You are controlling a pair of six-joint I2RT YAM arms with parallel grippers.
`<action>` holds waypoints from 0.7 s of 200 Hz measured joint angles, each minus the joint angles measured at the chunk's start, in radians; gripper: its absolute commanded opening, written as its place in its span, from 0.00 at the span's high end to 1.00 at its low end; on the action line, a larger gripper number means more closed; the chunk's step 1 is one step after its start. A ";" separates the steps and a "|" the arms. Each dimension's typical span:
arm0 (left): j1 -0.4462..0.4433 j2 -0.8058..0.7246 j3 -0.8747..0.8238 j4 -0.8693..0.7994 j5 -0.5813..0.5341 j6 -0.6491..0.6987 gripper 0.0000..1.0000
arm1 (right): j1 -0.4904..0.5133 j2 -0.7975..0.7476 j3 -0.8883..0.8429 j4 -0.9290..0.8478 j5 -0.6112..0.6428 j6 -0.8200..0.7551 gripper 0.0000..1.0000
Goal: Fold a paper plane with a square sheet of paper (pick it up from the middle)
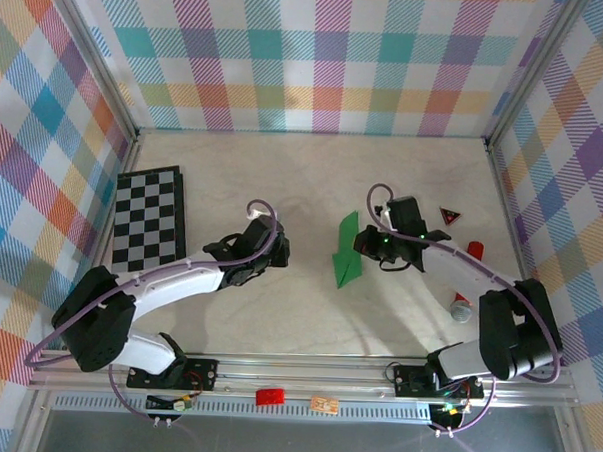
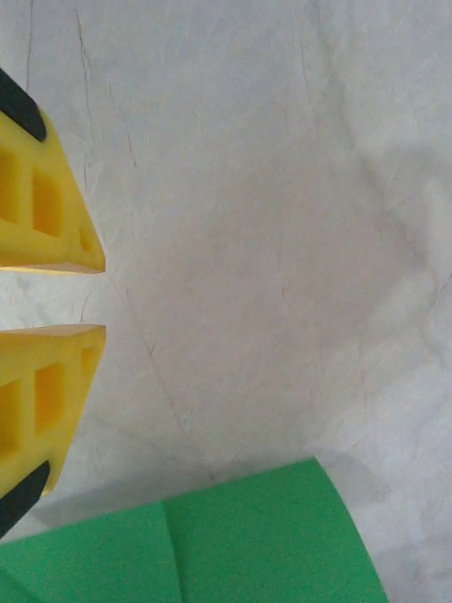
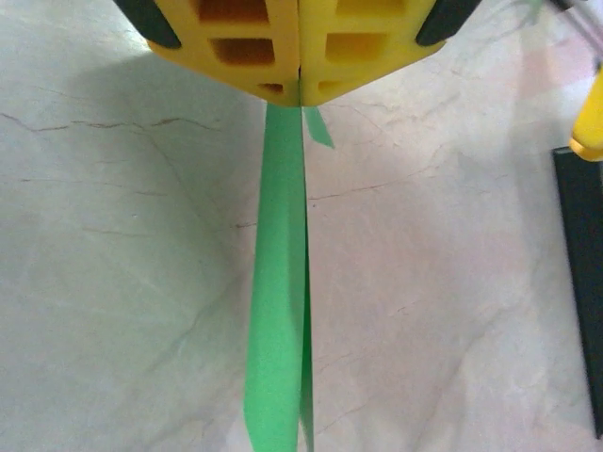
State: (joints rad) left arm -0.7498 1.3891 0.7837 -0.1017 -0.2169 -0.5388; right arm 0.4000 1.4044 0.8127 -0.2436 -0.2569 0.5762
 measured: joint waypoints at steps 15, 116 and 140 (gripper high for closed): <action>0.000 0.000 -0.006 0.000 -0.019 -0.009 0.78 | 0.035 -0.001 0.043 -0.072 0.085 -0.029 0.92; 0.000 -0.026 -0.020 -0.008 -0.129 -0.047 0.76 | 0.171 0.095 0.298 -0.485 0.792 -0.148 0.95; 0.003 -0.052 -0.034 -0.030 -0.172 -0.062 0.73 | 0.190 0.166 0.321 -0.544 0.882 -0.147 0.95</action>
State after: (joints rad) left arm -0.7471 1.3373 0.7494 -0.1318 -0.3889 -0.6010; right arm 0.5900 1.5707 1.1339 -0.7872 0.6254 0.4290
